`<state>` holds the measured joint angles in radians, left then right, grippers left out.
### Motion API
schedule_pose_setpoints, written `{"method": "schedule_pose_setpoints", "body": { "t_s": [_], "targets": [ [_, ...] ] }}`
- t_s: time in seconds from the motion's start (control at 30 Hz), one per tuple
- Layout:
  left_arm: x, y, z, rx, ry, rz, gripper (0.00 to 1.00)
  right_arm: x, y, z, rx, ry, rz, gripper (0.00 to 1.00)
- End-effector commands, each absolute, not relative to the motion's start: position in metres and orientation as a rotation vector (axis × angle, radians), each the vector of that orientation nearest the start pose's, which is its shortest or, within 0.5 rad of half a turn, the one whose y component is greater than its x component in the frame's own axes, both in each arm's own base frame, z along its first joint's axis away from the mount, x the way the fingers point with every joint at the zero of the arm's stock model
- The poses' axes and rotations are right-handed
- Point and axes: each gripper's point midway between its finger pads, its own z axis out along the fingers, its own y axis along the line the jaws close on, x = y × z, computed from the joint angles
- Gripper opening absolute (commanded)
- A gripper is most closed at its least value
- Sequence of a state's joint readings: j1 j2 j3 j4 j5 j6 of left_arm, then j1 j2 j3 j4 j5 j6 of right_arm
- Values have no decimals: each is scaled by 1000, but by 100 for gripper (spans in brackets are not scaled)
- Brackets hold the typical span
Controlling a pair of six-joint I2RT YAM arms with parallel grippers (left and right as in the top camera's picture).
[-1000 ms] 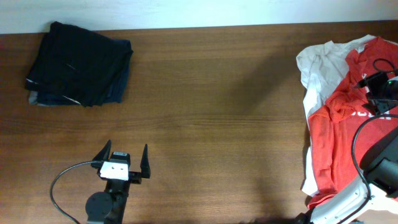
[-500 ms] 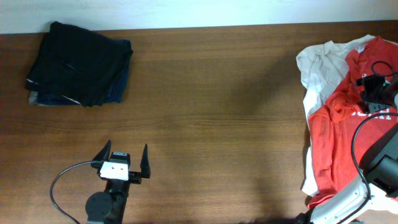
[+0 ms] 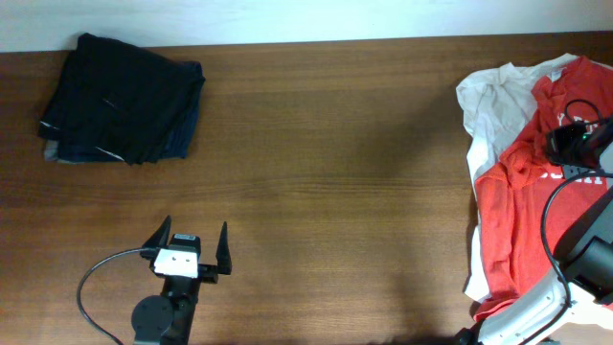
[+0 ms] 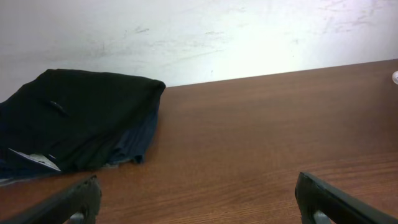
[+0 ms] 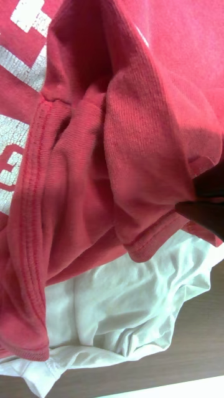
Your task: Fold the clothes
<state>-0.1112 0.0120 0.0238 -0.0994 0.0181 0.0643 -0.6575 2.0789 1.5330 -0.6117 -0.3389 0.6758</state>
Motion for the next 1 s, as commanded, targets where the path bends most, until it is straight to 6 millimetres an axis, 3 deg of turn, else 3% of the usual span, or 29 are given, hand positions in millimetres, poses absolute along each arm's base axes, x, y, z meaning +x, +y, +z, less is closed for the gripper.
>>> {"method": "schedule_pose_setpoints", "body": {
  "t_s": [0.0, 0.07, 0.13, 0.23, 0.37, 0.47, 0.5, 0.57, 0.67, 0.7, 0.8, 0.97],
  "targets": [
    [243, -30, 156, 168, 1650, -39, 99, 421, -250, 63, 1546, 2179, 460, 4],
    [243, -30, 156, 168, 1650, -39, 99, 422, -249, 68, 1445, 2223, 453, 4],
    [243, -30, 156, 168, 1650, -39, 99, 425, -253, 97, 1359, 2196, 410, 4],
    [243, -30, 156, 168, 1650, -39, 99, 427, -254, 157, 1263, 2130, 379, 4],
    [243, -30, 156, 168, 1650, -39, 99, 420, -245, 254, 1153, 2032, 368, 4],
    [243, -30, 156, 168, 1650, -39, 99, 416, -233, 300, 1050, 2039, 339, 4],
    [243, -30, 156, 168, 1650, -39, 99, 413, -228, 325, 1012, 2036, 327, 4],
    [243, -30, 156, 168, 1650, -39, 100, 407, -223, 353, 988, 2014, 318, 4],
    [243, -30, 156, 168, 1650, -39, 99, 388, -208, 424, 908, 1933, 285, 4],
    [243, -30, 156, 169, 1650, -39, 99, 382, -204, 439, 889, 1911, 277, 4],
    [243, -30, 156, 169, 1650, -39, 100, 365, -182, 484, 814, 1849, 268, 4],
    [243, -30, 156, 169, 1650, -39, 99, 355, -101, 558, 535, 1733, 332, 4]
  ]
}}
